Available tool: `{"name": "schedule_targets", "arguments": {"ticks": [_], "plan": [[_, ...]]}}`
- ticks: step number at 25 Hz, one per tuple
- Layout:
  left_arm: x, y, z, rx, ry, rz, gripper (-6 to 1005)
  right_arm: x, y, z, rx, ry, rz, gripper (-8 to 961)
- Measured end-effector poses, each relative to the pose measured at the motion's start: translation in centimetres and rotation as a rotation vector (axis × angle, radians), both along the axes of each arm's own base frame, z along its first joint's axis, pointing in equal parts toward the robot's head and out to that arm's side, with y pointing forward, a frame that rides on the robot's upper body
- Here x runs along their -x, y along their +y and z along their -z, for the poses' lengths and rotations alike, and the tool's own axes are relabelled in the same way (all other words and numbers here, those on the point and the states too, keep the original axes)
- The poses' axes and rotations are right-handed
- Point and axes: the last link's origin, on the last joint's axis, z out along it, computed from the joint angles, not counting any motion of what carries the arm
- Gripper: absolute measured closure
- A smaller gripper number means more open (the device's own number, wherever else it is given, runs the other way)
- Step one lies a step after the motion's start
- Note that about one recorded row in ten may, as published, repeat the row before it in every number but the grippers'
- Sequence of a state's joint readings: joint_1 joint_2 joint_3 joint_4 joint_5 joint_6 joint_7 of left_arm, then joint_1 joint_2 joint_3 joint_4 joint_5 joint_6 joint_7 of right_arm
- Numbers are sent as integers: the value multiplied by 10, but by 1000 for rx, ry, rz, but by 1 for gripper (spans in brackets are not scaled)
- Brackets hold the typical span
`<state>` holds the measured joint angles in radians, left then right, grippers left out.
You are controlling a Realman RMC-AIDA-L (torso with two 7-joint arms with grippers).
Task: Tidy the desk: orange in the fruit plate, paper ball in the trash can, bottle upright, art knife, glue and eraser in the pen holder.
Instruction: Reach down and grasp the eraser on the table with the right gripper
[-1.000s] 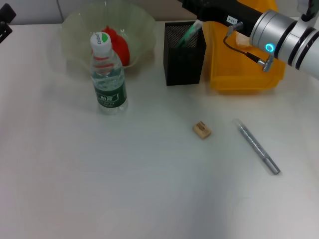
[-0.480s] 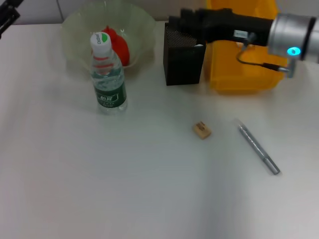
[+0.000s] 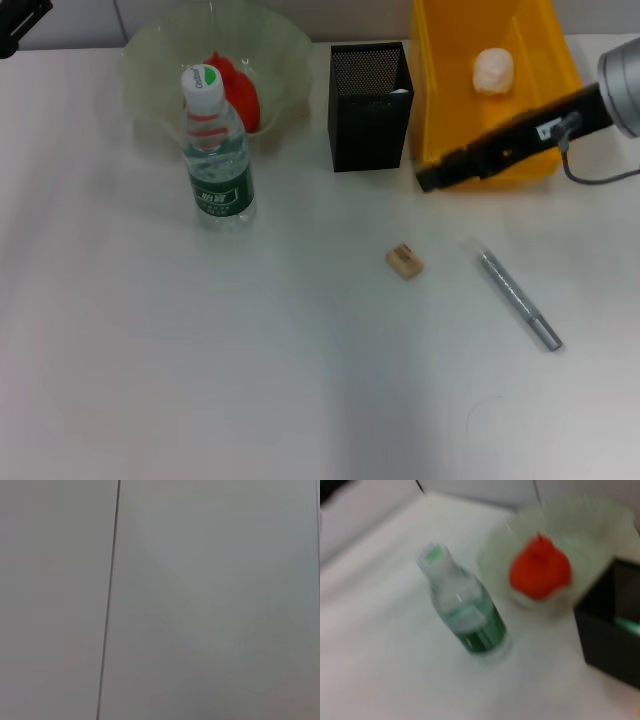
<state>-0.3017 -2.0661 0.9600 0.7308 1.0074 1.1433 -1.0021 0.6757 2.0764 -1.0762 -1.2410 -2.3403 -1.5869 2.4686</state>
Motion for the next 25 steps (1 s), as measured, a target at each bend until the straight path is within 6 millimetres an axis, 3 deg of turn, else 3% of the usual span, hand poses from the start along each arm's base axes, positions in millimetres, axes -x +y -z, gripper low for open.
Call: {"name": "schedule_targets", "arguments": {"ticks": [3, 11, 25], "plan": [[0, 0, 0, 0, 3, 1, 215, 1, 2, 10, 46, -84, 51, 471], [-1, 1, 0, -1, 5, 6, 215, 5, 19, 63, 154, -348, 91, 472], [10, -9, -1, -12, 20, -19, 215, 14, 25, 100, 177, -382, 40, 474]]}}
